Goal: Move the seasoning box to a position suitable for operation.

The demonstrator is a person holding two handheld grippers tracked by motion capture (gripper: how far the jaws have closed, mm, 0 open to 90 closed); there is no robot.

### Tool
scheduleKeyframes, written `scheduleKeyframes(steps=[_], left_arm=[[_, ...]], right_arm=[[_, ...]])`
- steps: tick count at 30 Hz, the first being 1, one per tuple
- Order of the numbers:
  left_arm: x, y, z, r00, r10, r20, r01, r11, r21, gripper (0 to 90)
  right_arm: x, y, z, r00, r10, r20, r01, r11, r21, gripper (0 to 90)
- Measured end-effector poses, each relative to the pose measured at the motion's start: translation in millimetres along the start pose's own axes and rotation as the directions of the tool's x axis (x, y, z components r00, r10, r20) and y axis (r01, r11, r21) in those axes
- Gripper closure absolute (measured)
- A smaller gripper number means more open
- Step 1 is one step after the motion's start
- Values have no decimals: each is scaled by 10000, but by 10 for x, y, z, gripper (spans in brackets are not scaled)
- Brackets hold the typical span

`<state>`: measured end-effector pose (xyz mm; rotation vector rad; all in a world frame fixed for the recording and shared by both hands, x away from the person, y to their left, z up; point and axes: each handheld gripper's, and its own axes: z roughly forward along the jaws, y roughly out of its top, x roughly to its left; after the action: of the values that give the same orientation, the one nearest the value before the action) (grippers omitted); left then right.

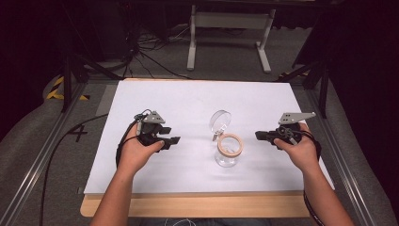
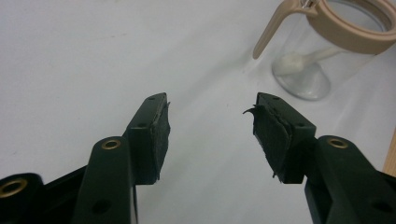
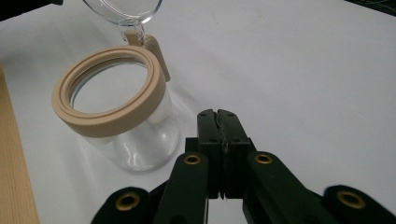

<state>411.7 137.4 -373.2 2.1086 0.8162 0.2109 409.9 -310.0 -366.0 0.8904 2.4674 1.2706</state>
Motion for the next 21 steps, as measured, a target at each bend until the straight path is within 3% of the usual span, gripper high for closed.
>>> scheduleKeyframes(steps=[3, 8, 21], left_arm=[[-25, 6, -6, 9997, -220, 61, 220, 9997, -77, 468], [-55, 25, -13, 9994, -219, 259, 223, 9996, -168, 474], [-95, 49, -52, 9997, -126, 220, 131, 9997, -230, 465]], right_arm=[[0, 2, 22, 10000, -12, -89, 12, 10000, 47, 900], [11, 15, 16, 9998, -69, -163, 69, 10000, 11, 900], [52, -12, 140, 9989, -176, -435, 191, 9993, 336, 900]])
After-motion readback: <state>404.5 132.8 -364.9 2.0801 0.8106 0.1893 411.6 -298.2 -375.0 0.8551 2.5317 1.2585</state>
